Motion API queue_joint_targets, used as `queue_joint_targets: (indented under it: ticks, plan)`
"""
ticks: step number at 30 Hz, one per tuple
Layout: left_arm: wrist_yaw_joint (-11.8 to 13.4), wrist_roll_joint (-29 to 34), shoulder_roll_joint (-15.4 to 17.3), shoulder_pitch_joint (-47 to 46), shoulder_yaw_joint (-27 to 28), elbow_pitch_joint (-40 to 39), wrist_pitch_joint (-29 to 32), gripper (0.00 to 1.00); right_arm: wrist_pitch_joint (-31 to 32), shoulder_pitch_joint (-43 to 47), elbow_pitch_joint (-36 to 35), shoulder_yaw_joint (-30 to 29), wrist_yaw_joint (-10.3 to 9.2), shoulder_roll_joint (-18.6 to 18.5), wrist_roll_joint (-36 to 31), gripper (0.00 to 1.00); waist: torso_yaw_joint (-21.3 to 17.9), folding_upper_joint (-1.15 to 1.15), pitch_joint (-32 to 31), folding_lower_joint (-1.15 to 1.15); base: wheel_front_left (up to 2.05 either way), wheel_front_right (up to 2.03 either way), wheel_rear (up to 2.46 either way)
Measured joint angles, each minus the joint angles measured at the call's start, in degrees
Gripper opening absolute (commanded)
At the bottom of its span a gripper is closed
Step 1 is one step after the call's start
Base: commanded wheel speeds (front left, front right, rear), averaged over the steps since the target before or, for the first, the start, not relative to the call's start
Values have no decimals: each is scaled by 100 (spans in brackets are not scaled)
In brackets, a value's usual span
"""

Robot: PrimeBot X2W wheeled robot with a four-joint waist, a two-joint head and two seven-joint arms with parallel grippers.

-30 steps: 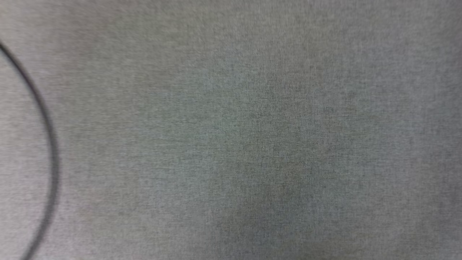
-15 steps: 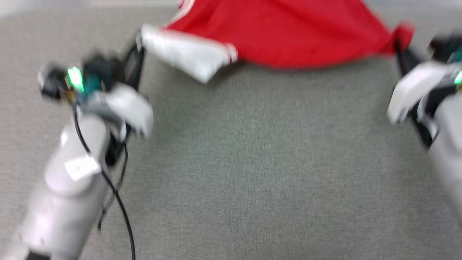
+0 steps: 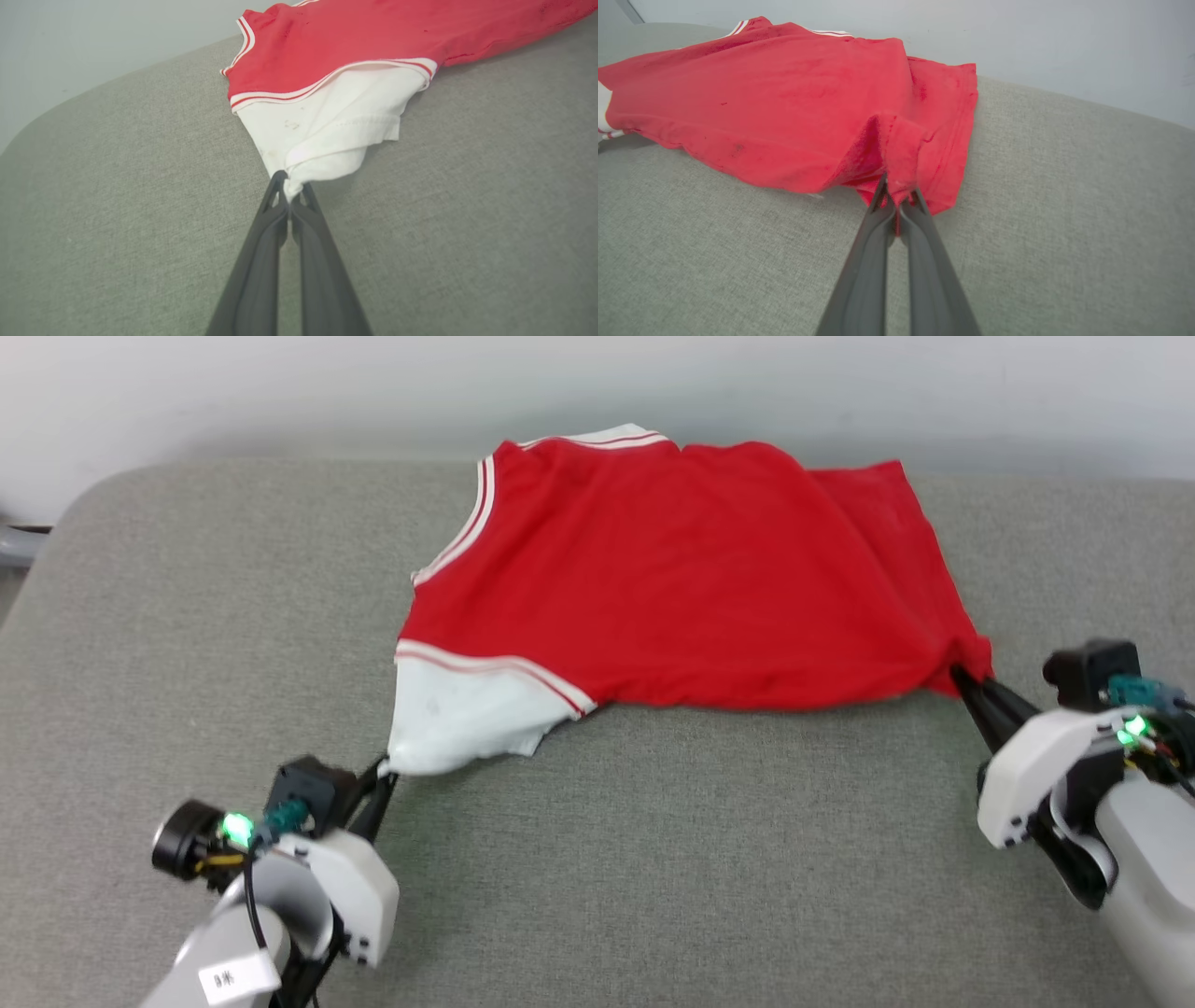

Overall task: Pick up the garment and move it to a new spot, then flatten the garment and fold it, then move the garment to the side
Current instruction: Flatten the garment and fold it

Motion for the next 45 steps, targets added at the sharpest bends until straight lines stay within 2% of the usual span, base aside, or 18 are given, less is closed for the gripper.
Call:
queue_joint_targets:
  ticks: [10, 15, 21, 25, 29, 35, 45]
  plan:
    - [-9, -232, 521, 1332, -332, -1198, 964, 0, 307, 987, -409, 176, 1, -560, 802, 0, 120, 0, -483, 0, 0, 0, 0]
    - [-163, -566, 777, 1858, -465, -1841, 1482, 0, 557, 1522, -658, 279, 1, -884, 1061, 0, 184, 0, -678, 1, 0, 0, 0]
    - [-289, -1143, 993, 2441, -566, -2596, 1958, 0, 1096, 2274, -1341, 522, 0, -1326, 1553, 0, 240, 0, -911, 1, 0, 0, 0]
    - [-364, -1449, 1282, 2811, -667, -3014, 2309, 0, 1536, 2864, -1918, 634, 0, -1601, 2020, 0, 255, 0, -1078, 2, 0, 0, 0]
    - [-414, -1797, 1482, 3094, -751, -3361, 2596, 0, 1839, 3337, -2468, 673, -1, -2038, 2204, 0, 235, 0, -1114, 2, 0, 0, 0]
    - [-413, -1889, 1628, 3103, -610, -3595, 2583, 0, 1871, 3533, -2945, 359, 0, -2310, 2234, 0, 143, 0, -1049, 2, 0, 0, 0]
    - [-327, -1725, 1585, 2311, -183, -3699, 2358, 0, 1705, 3371, -3341, -182, -1, -2270, 2028, 0, 47, 0, -778, 2, 0, 0, 0]
